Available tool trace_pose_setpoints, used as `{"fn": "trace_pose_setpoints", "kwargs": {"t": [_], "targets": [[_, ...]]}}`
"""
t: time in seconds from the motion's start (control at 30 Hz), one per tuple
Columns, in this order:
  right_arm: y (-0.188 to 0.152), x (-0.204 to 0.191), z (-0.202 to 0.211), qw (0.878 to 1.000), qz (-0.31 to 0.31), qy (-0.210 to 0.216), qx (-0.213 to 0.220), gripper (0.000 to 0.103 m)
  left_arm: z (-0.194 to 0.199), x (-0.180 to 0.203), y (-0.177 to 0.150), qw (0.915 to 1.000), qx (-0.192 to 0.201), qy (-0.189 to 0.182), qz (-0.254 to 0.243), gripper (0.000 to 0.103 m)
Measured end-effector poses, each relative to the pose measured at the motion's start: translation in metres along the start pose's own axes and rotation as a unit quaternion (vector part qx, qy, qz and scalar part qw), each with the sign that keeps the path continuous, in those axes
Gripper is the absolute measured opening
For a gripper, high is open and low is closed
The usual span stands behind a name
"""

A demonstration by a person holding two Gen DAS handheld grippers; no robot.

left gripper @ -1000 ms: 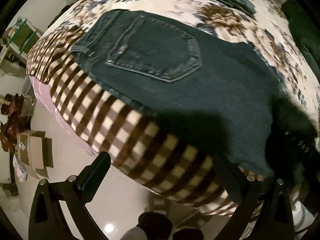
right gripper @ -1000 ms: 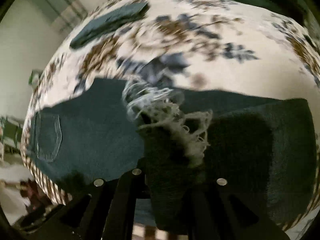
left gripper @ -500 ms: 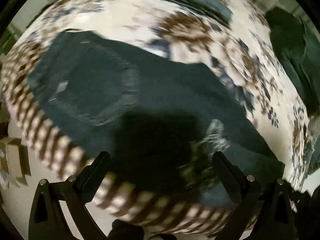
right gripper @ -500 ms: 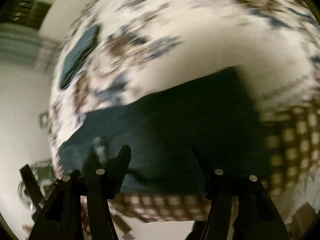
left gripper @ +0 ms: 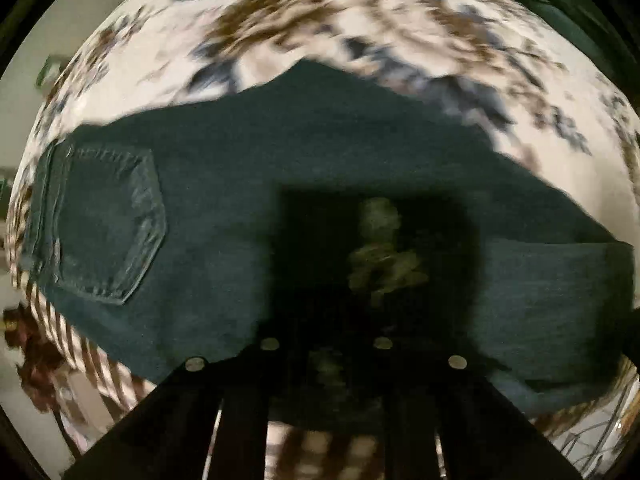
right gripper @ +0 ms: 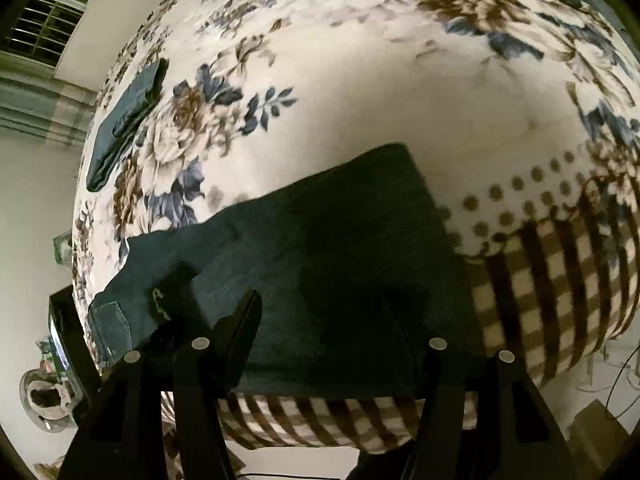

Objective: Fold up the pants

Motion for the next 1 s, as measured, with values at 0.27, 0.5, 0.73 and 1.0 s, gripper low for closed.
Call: {"fn": "trace_pose_setpoints", "kwargs": {"t": [0.27,0.5,0.73,1.0], "targets": [[-0.004,-0.027,-0.020,0.998,0.048,-0.036,-0.020,0.062,0.040,-0.038,0.002,0.9911,0.033,-0.052,0.118,0.013],[-0.041,-0.131,-0.063,0.978,0.174,0.030,-0.108,0.062,0.057,-0.110,-0.039,0.9819,0.048,-0.007,0.183,0.059],[-0.083,-0.196,-0.107,0.926,0.356,-0.029,-0.126,0.012,0.045,-0.152,-0.064,0.9736,0.032,0.000,0.226,0.060],[-0.080,-0.197,-0.108,0.941,0.302,-0.020,-0.153,0.053,0.046,-0.205,-0.053,0.9409,0.058,-0.079,0.324,0.075]]}}
Point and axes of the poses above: each gripper's, at about its wrist camera, not at the fingertips, and z roughly against the way its jaws point, x to its right, y to its top, the point moved 7 cm from there along -z, roughly the way its jaws point, and after that the axes turned 4 degrees about z, right-handed, at the moved point
